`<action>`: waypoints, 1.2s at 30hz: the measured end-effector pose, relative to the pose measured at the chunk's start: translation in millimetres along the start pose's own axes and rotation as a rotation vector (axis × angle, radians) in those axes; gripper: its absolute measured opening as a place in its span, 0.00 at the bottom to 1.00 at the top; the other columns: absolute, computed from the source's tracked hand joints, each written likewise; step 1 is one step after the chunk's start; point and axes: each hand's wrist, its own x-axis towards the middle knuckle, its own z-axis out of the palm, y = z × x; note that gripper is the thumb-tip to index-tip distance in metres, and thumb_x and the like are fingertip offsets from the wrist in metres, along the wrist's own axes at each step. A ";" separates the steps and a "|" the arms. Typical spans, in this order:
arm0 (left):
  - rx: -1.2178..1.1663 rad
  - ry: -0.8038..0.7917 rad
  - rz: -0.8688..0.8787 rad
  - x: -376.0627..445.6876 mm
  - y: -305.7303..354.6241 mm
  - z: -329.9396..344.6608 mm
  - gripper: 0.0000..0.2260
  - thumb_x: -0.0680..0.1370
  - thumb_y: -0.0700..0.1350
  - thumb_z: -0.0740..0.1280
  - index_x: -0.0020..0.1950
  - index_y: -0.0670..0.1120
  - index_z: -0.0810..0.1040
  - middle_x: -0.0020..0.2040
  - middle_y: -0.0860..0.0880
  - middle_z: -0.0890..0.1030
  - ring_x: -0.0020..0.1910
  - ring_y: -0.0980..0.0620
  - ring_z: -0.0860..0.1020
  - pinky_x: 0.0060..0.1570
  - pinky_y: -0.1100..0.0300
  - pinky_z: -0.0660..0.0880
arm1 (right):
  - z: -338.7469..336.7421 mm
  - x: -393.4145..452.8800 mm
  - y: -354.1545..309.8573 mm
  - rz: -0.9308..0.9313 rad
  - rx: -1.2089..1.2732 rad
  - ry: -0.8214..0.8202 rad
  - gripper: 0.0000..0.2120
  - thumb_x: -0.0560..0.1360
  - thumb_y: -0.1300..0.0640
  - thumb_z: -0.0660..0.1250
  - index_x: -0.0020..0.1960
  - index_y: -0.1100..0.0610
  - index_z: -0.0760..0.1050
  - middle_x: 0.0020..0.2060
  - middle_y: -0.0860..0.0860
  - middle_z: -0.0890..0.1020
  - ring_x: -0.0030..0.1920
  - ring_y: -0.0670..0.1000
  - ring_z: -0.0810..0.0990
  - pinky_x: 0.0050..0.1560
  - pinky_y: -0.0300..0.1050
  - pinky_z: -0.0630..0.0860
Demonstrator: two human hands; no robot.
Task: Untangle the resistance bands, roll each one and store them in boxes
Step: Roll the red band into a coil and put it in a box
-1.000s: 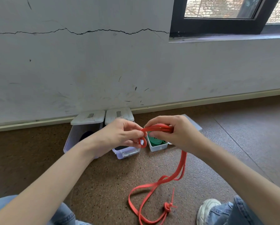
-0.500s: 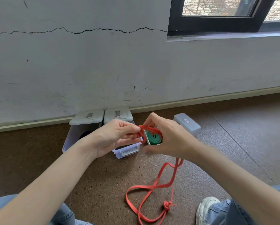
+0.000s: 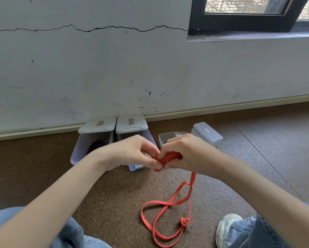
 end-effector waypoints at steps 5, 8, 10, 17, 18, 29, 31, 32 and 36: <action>-0.011 0.063 0.070 2.4 -1.0 3.3 0.03 0.71 0.44 0.73 0.44 0.49 0.84 0.37 0.54 0.83 0.37 0.61 0.79 0.40 0.71 0.73 | -0.5 -1.9 4.4 0.063 0.110 0.089 0.09 0.70 0.57 0.73 0.49 0.52 0.80 0.39 0.48 0.84 0.37 0.43 0.81 0.40 0.42 0.79; -0.232 0.166 0.175 -0.5 1.7 -5.7 0.09 0.68 0.49 0.73 0.46 0.48 0.84 0.42 0.51 0.84 0.43 0.59 0.81 0.41 0.70 0.74 | -11.1 -1.6 5.4 0.210 0.509 0.309 0.12 0.66 0.59 0.76 0.44 0.53 0.74 0.34 0.50 0.84 0.32 0.51 0.83 0.36 0.47 0.82; -0.425 0.230 0.234 0.1 2.0 -10.5 0.11 0.66 0.49 0.73 0.46 0.48 0.84 0.45 0.48 0.85 0.47 0.56 0.81 0.46 0.67 0.77 | -13.5 -1.0 2.1 0.250 0.804 0.364 0.14 0.64 0.57 0.75 0.44 0.56 0.71 0.34 0.54 0.84 0.33 0.54 0.84 0.35 0.45 0.82; -0.703 0.324 0.243 12.6 -5.6 9.3 0.11 0.64 0.47 0.73 0.44 0.45 0.85 0.45 0.46 0.85 0.46 0.54 0.83 0.44 0.67 0.77 | 14.5 5.5 -12.6 0.356 0.972 0.489 0.16 0.68 0.63 0.73 0.44 0.64 0.66 0.37 0.56 0.85 0.37 0.54 0.85 0.38 0.44 0.82; -0.667 0.334 0.222 13.3 -7.6 10.8 0.11 0.64 0.47 0.73 0.44 0.46 0.85 0.45 0.46 0.85 0.46 0.54 0.83 0.44 0.67 0.77 | 15.0 3.9 -10.9 0.370 0.944 0.488 0.15 0.68 0.63 0.73 0.44 0.63 0.66 0.36 0.56 0.85 0.36 0.53 0.85 0.38 0.46 0.82; 0.237 0.461 0.119 6.2 -2.9 10.3 0.08 0.64 0.48 0.78 0.38 0.50 0.81 0.37 0.51 0.84 0.39 0.57 0.81 0.44 0.62 0.76 | 6.8 0.2 -4.5 0.115 0.081 0.227 0.12 0.75 0.61 0.66 0.56 0.52 0.80 0.46 0.52 0.83 0.46 0.49 0.80 0.49 0.44 0.76; -0.069 0.427 0.150 -1.8 3.0 0.5 0.12 0.61 0.48 0.77 0.40 0.46 0.82 0.41 0.46 0.85 0.45 0.48 0.83 0.51 0.56 0.77 | -2.1 0.9 -4.4 0.207 0.505 0.354 0.11 0.71 0.63 0.71 0.52 0.54 0.81 0.43 0.52 0.84 0.44 0.49 0.82 0.48 0.42 0.79; -0.224 0.426 0.178 -4.3 5.7 -4.0 0.12 0.60 0.49 0.76 0.40 0.46 0.83 0.42 0.45 0.85 0.46 0.46 0.83 0.53 0.56 0.77 | -6.2 -0.1 -4.2 0.235 0.749 0.420 0.11 0.68 0.61 0.73 0.49 0.54 0.80 0.41 0.52 0.84 0.42 0.50 0.83 0.46 0.43 0.80; -0.578 0.494 0.239 -1.1 11.7 -5.2 0.09 0.58 0.48 0.75 0.36 0.47 0.84 0.41 0.46 0.85 0.44 0.51 0.82 0.52 0.60 0.77 | -1.5 -1.8 -10.1 0.240 1.071 0.506 0.14 0.63 0.53 0.74 0.43 0.55 0.72 0.40 0.56 0.85 0.41 0.57 0.84 0.45 0.51 0.82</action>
